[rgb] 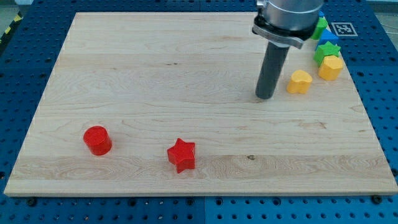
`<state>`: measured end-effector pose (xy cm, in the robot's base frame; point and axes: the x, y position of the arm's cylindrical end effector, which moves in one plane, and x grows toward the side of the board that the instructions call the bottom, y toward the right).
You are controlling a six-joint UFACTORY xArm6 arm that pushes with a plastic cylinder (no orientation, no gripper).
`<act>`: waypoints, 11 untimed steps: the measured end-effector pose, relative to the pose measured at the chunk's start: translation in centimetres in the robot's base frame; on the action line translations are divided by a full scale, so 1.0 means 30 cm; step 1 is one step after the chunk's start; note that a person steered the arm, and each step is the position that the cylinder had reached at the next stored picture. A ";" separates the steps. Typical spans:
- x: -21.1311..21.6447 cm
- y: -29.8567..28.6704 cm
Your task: Move the yellow heart below the yellow hexagon
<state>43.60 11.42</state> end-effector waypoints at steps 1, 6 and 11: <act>-0.027 0.043; -0.030 0.224; -0.016 0.351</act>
